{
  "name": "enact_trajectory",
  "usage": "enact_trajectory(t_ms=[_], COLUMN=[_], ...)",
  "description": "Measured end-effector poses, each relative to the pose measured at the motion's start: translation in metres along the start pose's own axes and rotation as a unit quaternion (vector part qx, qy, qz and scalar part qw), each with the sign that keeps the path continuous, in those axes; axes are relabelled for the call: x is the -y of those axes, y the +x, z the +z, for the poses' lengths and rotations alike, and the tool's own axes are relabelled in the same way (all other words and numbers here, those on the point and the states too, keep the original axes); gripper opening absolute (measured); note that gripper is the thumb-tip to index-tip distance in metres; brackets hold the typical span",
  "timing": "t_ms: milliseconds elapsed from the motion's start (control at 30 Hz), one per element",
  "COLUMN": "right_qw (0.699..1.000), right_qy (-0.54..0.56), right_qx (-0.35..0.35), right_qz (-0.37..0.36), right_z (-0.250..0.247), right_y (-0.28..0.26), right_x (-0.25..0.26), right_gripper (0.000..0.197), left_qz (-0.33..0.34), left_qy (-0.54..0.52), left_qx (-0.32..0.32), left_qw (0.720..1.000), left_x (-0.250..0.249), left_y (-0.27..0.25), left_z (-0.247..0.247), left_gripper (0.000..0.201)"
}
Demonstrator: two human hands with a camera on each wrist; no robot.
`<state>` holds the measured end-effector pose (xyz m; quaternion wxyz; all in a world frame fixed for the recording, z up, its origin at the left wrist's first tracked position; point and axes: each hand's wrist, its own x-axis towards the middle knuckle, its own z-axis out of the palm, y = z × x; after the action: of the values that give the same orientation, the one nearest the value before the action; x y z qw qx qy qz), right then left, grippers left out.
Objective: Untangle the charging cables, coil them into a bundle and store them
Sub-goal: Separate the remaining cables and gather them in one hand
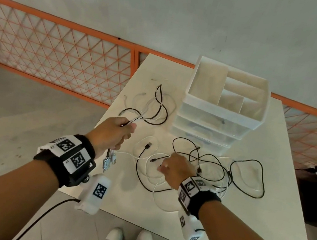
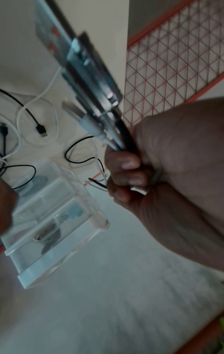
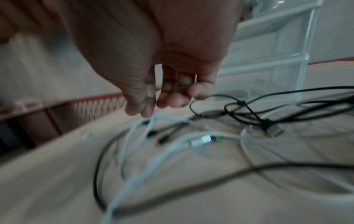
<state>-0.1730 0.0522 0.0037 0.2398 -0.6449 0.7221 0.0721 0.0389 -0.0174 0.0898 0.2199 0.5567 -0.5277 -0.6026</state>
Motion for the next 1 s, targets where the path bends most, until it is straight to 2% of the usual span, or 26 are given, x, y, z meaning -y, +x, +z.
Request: enact_trajectory(t_ms=[67,133,200,267,367,400,467,533,600,667,700,767,833,933,1000], right_qw=[0.993,0.977,0.974,0.988,0.998,0.996,0.998,1.000,0.992,0.970,0.959,0.940,0.911,0.843,0.801], right_qy=[0.088,0.142,0.147,0.103,-0.001,-0.029,-0.028,0.028,0.083,0.161,0.197,0.243,0.304,0.413,0.453], right_qx=[-0.073,-0.151,-0.164,-0.105,0.046,0.075,0.063,0.001,-0.087,-0.168,-0.187,-0.216,-0.257,-0.332,-0.386], right_qz=[-0.026,-0.050,-0.055,-0.050,-0.039,-0.028,-0.002,0.001,-0.030,-0.063,-0.081,-0.100,-0.107,-0.088,-0.062], right_z=[-0.026,-0.052,-0.062,-0.054,-0.014,-0.002,0.009,0.004,-0.018,-0.054,-0.075,-0.115,-0.145,-0.176,-0.189], right_y=[-0.003,-0.005,-0.008,-0.013,-0.018,-0.017,-0.014,-0.010,-0.006,-0.013,-0.020,-0.036,-0.049,-0.062,-0.068], right_x=[-0.005,-0.011,-0.012,-0.008,0.002,0.002,-0.004,-0.011,-0.016,-0.017,-0.014,-0.010,-0.007,-0.017,-0.033], right_gripper=[0.031,0.020,0.013,0.030,0.068,0.071,0.055,0.039,0.026,0.015,0.010,0.016,0.022,0.024,0.023], left_qz=[0.014,0.020,0.019,0.012,-0.001,-0.002,0.002,0.015,0.044,0.077,0.095,0.127,0.162,0.140,0.111], left_qy=[0.007,0.013,0.020,0.026,0.045,0.049,0.055,0.069,0.078,0.065,0.060,0.082,0.137,0.179,0.143], left_qx=[0.002,-0.007,-0.009,0.001,0.021,0.027,0.034,0.031,0.030,0.050,0.068,0.100,0.070,0.011,0.014], left_qw=[1.000,1.000,1.000,1.000,0.999,0.998,0.998,0.997,0.996,0.994,0.991,0.983,0.975,0.974,0.983], left_x=[0.000,-0.003,-0.007,-0.011,-0.012,-0.012,-0.012,-0.012,-0.012,-0.015,-0.018,-0.022,-0.027,-0.032,-0.034], left_y=[0.002,0.005,0.008,0.010,0.010,0.010,0.010,0.011,0.012,0.011,0.010,0.009,0.011,0.016,0.019], left_z=[0.000,0.001,0.006,0.015,0.028,0.032,0.037,0.037,0.036,0.038,0.040,0.049,0.058,0.061,0.054], left_gripper=[0.019,0.017,0.015,0.015,0.016,0.017,0.024,0.022,0.018,0.012,0.013,0.021,0.016,0.032,0.035])
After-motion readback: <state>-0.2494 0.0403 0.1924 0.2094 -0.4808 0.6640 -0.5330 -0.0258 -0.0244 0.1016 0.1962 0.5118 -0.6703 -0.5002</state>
